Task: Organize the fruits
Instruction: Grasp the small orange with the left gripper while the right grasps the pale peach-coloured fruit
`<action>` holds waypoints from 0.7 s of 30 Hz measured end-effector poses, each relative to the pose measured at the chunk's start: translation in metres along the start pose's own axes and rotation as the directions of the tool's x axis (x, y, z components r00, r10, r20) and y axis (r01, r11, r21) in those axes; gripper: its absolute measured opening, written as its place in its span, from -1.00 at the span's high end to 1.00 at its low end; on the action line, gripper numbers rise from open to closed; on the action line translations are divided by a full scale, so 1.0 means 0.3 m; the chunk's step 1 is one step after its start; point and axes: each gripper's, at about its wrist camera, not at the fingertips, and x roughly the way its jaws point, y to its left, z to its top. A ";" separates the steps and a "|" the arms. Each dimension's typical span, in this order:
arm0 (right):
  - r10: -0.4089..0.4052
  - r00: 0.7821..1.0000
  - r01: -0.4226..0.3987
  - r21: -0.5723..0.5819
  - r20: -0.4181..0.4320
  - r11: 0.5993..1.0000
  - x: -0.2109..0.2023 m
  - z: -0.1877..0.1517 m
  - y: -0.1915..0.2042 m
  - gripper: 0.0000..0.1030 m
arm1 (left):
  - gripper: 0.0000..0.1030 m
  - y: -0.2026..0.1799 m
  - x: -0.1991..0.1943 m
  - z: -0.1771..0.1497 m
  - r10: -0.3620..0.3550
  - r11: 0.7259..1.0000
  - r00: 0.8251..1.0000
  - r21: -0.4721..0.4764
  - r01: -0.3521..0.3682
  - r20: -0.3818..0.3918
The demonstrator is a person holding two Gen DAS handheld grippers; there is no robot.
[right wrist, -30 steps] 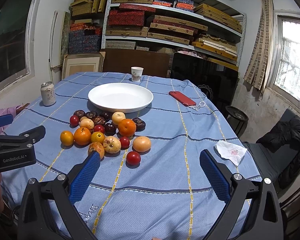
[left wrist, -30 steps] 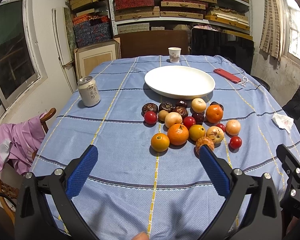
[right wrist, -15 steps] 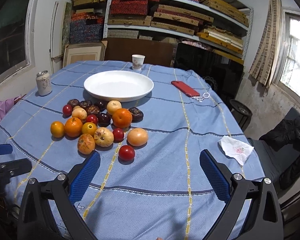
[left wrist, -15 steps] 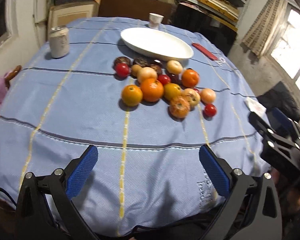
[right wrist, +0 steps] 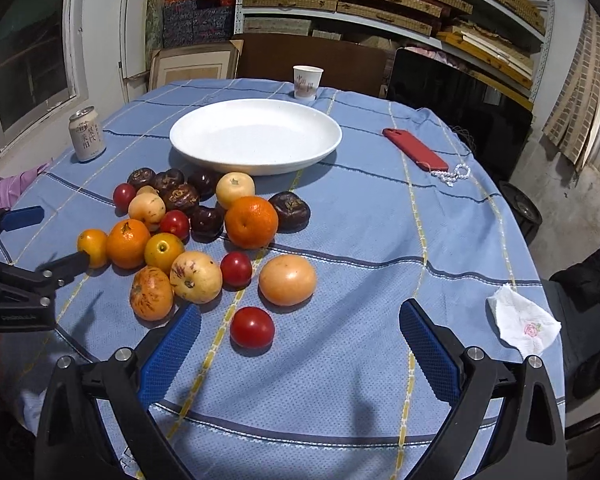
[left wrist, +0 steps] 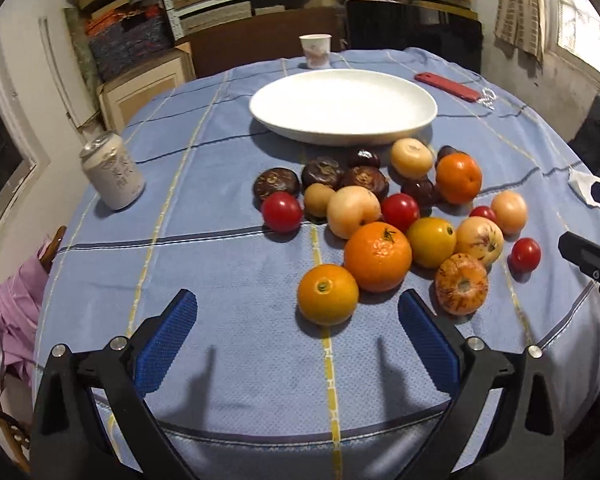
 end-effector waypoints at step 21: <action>0.009 0.999 -0.009 -0.002 -0.042 1.000 0.051 0.007 -0.034 -0.93 | 0.29 0.032 0.106 -0.009 -0.175 0.983 0.984 -0.066 0.173 -0.023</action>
